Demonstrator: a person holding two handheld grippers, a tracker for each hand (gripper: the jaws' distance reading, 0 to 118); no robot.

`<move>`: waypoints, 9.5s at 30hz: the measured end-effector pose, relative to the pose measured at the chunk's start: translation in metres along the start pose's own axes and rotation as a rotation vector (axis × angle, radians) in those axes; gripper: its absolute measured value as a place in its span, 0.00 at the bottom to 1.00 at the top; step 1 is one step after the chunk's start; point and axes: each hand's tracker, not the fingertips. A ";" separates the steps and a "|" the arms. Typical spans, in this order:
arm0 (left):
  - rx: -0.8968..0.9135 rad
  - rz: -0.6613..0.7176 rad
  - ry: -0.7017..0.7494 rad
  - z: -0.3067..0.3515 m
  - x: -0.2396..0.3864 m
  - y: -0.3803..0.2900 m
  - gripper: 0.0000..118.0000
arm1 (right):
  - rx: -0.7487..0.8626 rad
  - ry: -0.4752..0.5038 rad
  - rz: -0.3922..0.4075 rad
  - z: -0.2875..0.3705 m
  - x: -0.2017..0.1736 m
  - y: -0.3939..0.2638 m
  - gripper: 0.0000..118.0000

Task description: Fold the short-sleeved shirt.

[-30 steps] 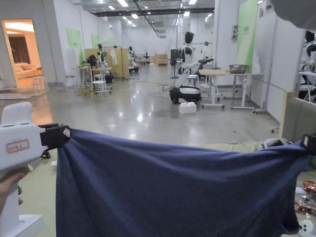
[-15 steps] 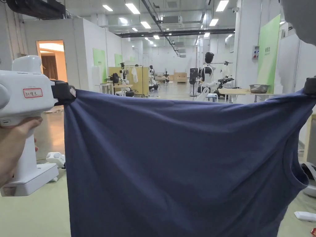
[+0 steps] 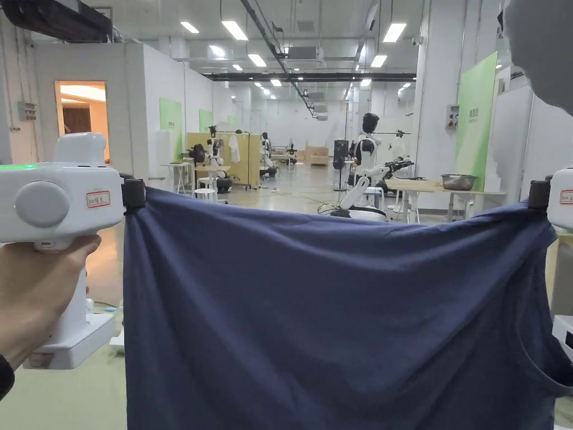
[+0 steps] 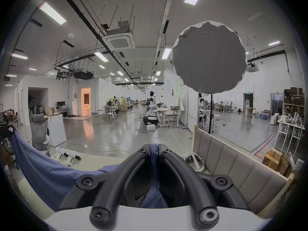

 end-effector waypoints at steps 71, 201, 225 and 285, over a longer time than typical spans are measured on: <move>-0.691 0.254 -0.015 0.132 -0.083 -0.469 0.74 | -0.831 -0.027 -0.220 0.178 0.075 -0.498 0.73; -0.286 -0.008 0.028 0.041 -0.045 -0.314 0.81 | -0.445 0.083 -0.100 0.087 0.050 -0.356 0.80; -0.103 -0.133 -0.096 0.216 0.032 -0.270 0.01 | -0.123 0.143 0.084 0.259 -0.032 -0.281 0.03; -0.778 0.130 0.030 0.044 -0.058 -0.407 0.07 | -0.698 -0.171 0.008 0.095 0.041 -0.442 0.10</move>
